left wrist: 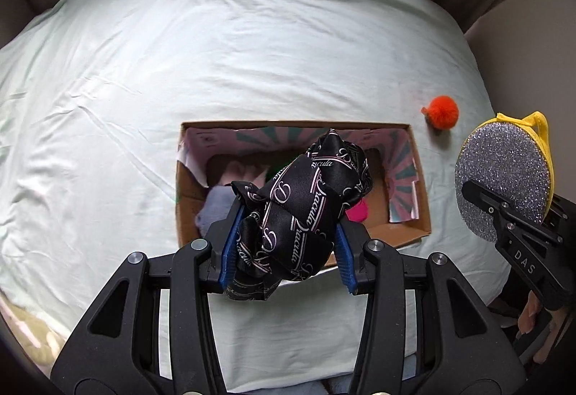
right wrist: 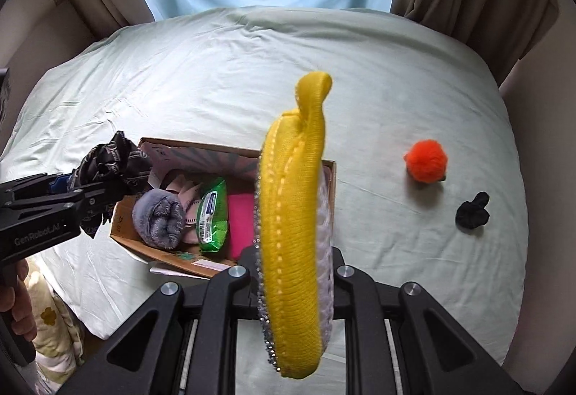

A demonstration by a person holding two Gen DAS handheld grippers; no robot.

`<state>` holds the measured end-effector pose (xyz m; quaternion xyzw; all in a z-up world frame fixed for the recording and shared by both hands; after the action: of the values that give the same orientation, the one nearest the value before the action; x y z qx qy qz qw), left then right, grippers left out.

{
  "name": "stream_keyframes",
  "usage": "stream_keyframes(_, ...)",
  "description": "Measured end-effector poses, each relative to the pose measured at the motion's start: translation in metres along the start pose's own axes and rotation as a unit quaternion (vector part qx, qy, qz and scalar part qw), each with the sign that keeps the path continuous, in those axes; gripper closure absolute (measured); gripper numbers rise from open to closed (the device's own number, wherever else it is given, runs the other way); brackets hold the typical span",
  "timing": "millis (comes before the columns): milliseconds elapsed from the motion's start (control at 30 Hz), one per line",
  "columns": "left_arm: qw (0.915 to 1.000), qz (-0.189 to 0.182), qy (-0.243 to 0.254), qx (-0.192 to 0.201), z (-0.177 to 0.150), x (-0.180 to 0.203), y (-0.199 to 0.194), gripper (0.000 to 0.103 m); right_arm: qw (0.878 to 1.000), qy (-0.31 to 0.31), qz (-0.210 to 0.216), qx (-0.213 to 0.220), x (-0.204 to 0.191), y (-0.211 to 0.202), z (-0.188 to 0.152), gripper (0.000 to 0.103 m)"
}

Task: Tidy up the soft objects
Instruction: 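Lift the cloth and mesh pad and carry both over the box, then open both grippers to drop the cloth and pad into the box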

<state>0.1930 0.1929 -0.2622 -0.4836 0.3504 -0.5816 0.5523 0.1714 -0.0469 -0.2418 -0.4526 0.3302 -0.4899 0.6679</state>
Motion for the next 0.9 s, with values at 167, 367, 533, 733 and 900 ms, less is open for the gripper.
stream_keyframes(167, 0.9997, 0.006, 0.009, -0.024, 0.009, -0.030, 0.028, 0.062, 0.999, 0.011, -0.008, -0.038, -0.012, 0.041, 0.009, 0.088)
stream_keyframes(367, 0.9987, 0.010, 0.007, -0.049, 0.023, -0.045, 0.061, 0.062, 0.995, 0.017, -0.020, -0.093, -0.017, 0.086, 0.017, 0.088)
stream_keyframes(533, 0.9978, 0.011, -0.002, -0.065, 0.034, -0.049, 0.086, 0.062, 0.991, 0.011, -0.029, -0.133, -0.017, 0.115, 0.018, 0.088)
stream_keyframes(733, 0.9965, 0.019, 0.009, -0.081, 0.038, -0.045, 0.106, 0.062, 0.986, 0.024, -0.022, -0.165, -0.008, 0.142, 0.017, 0.088)
stream_keyframes(900, 0.9957, 0.031, 0.033, -0.081, 0.041, -0.036, 0.110, 0.049, 0.982, 0.034, -0.014, -0.185, -0.006, 0.156, 0.019, 0.087)
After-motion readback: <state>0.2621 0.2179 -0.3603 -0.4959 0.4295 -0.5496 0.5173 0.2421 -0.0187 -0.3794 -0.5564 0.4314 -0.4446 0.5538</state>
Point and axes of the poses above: each gripper's, at about its wrist camera, not at the fingertips, and y roughly the way its jaws point, x to its right, z to its top, the point moved 2 cm from there along y, roughly the way its jaws point, and after that the axes turned 7 degrees about -y, right-handed, at the moved point
